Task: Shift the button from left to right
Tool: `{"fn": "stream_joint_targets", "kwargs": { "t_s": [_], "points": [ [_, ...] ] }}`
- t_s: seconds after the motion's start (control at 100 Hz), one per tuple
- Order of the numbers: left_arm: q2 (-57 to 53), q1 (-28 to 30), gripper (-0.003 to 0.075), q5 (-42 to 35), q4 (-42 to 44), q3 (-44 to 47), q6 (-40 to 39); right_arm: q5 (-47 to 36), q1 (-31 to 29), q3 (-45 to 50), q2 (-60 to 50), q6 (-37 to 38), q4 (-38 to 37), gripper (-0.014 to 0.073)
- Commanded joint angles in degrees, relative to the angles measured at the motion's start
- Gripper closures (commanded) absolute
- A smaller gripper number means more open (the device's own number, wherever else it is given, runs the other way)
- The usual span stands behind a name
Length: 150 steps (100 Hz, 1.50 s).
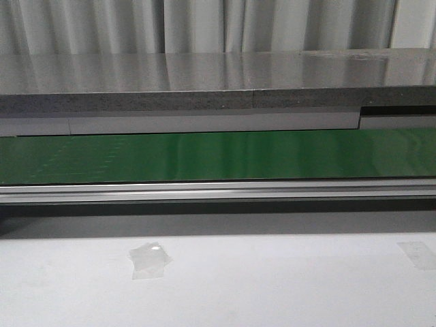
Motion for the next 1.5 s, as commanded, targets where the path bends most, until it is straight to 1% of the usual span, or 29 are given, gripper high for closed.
{"fn": "stream_joint_targets", "kwargs": {
  "t_s": [0.0, 0.24, 0.37, 0.45, 0.6, 1.49],
  "points": [
    [-2.3, -0.6, 0.0740, -4.7, 0.1, 0.7, -0.4, -4.7, 0.0, -0.8, 0.2, -0.1, -0.7, 0.0659],
    [-9.3, -0.6, 0.0740, -4.8, 0.5, 5.5, -0.4, -4.7, 0.0, -0.8, 0.2, -0.1, -0.7, 0.0659],
    [-9.3, -0.6, 0.0740, -8.2, 1.2, 7.3, -0.4, -4.7, 0.0, -0.8, 0.2, -0.1, -0.7, 0.0659],
    [-9.3, -0.9, 0.0740, -8.2, 2.6, 7.3, -2.1, -4.7, 0.0, -0.8, 0.2, -0.1, -0.7, 0.0659],
    [-9.3, -2.2, 0.0740, -8.2, 2.9, 7.3, -2.5, -4.7, 0.0, -0.8, 0.2, -0.1, -0.7, 0.0659],
    [-9.3, -2.0, 0.0740, -8.1, 2.8, 7.3, -2.6, -4.7, 0.0, -0.8, 0.2, -0.1, -0.7, 0.0659]
  ]
}}
